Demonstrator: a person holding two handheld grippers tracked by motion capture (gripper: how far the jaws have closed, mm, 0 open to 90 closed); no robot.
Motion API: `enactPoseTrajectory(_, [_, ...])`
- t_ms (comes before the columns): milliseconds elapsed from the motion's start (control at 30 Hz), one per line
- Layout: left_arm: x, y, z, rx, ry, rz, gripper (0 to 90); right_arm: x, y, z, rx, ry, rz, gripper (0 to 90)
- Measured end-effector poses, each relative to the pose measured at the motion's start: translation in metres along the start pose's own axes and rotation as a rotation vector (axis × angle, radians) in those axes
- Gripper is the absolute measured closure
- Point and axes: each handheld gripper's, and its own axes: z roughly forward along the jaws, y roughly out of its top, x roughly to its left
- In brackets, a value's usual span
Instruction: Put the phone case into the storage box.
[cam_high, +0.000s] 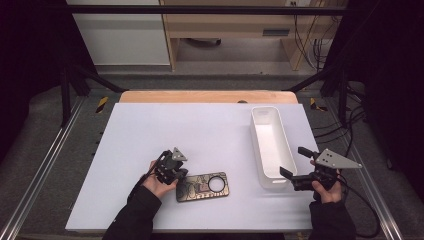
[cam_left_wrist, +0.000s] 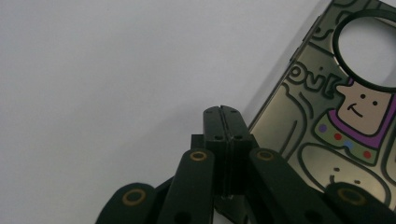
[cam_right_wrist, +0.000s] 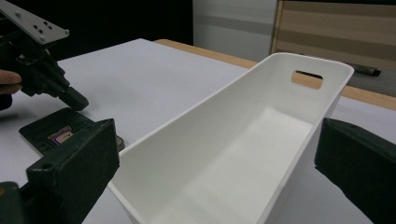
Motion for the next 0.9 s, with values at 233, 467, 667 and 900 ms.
enactPoseTrajectory(233, [-0.006, -0.005, -0.003, -0.003, -0.013, 0.006, 89.2, 0.000, 0.000, 0.000, -0.002, 0.000, 0.000, 0.3])
enactPoseTrajectory(467, [-0.011, -0.009, -0.006, -0.007, -0.018, 0.006, 89.2, 0.000, 0.000, -0.001, -0.003, 0.002, -0.001, 0.3])
enactPoseTrajectory(667, [-0.010, -0.009, -0.005, -0.013, -0.017, 0.009, 89.2, 0.000, 0.000, -0.001, -0.002, 0.002, -0.001, 0.3])
enactPoseTrajectory(900, [-0.005, -0.005, -0.017, -0.093, -0.020, -0.005, 80.8, 0.000, 0.000, 0.000, -0.001, 0.002, -0.002, 0.3])
